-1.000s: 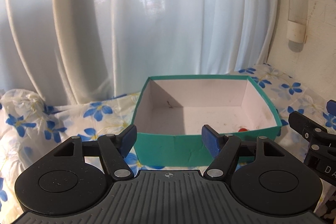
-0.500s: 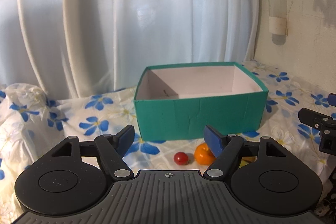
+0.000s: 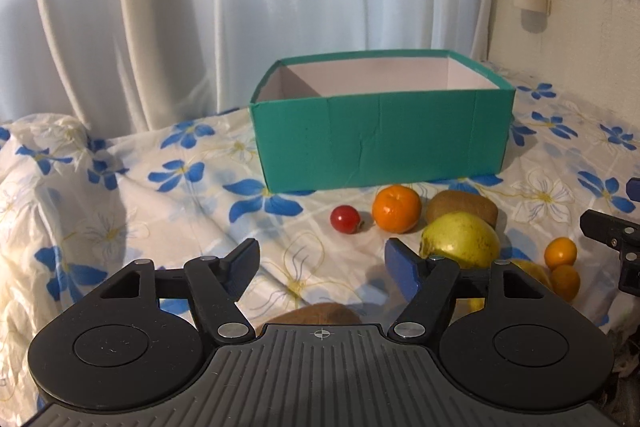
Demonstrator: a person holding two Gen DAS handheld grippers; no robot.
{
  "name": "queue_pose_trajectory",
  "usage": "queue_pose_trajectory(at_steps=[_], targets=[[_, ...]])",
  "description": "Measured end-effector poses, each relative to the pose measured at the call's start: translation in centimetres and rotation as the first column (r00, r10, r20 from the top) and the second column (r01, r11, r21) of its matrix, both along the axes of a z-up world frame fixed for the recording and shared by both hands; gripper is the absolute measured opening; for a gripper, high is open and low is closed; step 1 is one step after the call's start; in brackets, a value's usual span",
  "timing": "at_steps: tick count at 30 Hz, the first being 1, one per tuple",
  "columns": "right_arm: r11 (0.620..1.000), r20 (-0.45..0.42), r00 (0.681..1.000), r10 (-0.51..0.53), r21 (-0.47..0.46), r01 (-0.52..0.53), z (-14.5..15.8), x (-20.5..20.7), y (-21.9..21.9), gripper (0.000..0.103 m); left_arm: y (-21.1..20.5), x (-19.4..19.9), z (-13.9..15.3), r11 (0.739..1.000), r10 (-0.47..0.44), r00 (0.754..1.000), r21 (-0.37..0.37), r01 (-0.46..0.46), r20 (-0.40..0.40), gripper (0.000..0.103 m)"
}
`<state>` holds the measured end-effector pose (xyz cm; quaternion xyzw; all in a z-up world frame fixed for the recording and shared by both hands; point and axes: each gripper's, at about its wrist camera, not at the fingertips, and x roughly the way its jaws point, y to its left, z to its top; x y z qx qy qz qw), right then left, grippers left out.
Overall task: Organize fruits
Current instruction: 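Grasp a brown kiwi with the left tool while the right tool grasps a small orange tomato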
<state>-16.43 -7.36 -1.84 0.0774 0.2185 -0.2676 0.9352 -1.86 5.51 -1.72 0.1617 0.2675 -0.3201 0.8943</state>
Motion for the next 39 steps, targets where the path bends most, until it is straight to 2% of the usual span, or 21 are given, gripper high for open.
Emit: queue_pose_trajectory(at_steps=[10, 15, 24, 27, 31, 38, 39], targets=[[0.997, -0.052, 0.996, 0.072, 0.03, -0.071, -1.6, 0.3, 0.7, 0.058, 0.7, -0.1, -2.3, 0.999, 0.013, 0.999, 0.046, -0.01, -0.046, 0.071], [0.994, -0.073, 0.992, 0.101, 0.041, -0.098, -2.0, 0.4, 1.0, 0.056, 0.8, 0.3, -3.1, 0.997, 0.028, 0.998, 0.076, -0.023, -0.057, 0.071], [0.991, -0.121, 0.985, 0.123, 0.066, -0.115, -3.0, 1.0, 1.0, 0.053, 1.2, 0.9, -3.9, 0.997, 0.027, 0.995, 0.073, -0.02, -0.093, 0.081], [0.99, -0.136, 0.982, 0.128, 0.078, -0.119, -3.5, 1.2, 0.8, 0.051, 1.1, 1.1, -4.6, 0.995, 0.035, 0.993, 0.092, -0.025, -0.113, 0.083], [0.987, -0.153, 0.977, 0.145, 0.095, -0.132, -4.0, 1.4, 0.8, 0.041, 1.1, 1.2, -5.1, 0.994, 0.043, 0.992, 0.106, -0.03, -0.12, 0.081], [0.983, -0.154, 0.974, 0.164, 0.107, -0.149, -4.5, 1.6, 0.8, 0.034, 1.0, 1.2, -5.2, 0.994, 0.036, 0.994, 0.104, -0.025, -0.103, 0.081], [0.982, -0.152, 0.974, 0.168, 0.107, -0.153, -4.5, 1.6, 0.7, 0.03, 1.0, 1.2, -5.2, 0.995, 0.035, 0.994, 0.101, -0.025, -0.099, 0.08]])
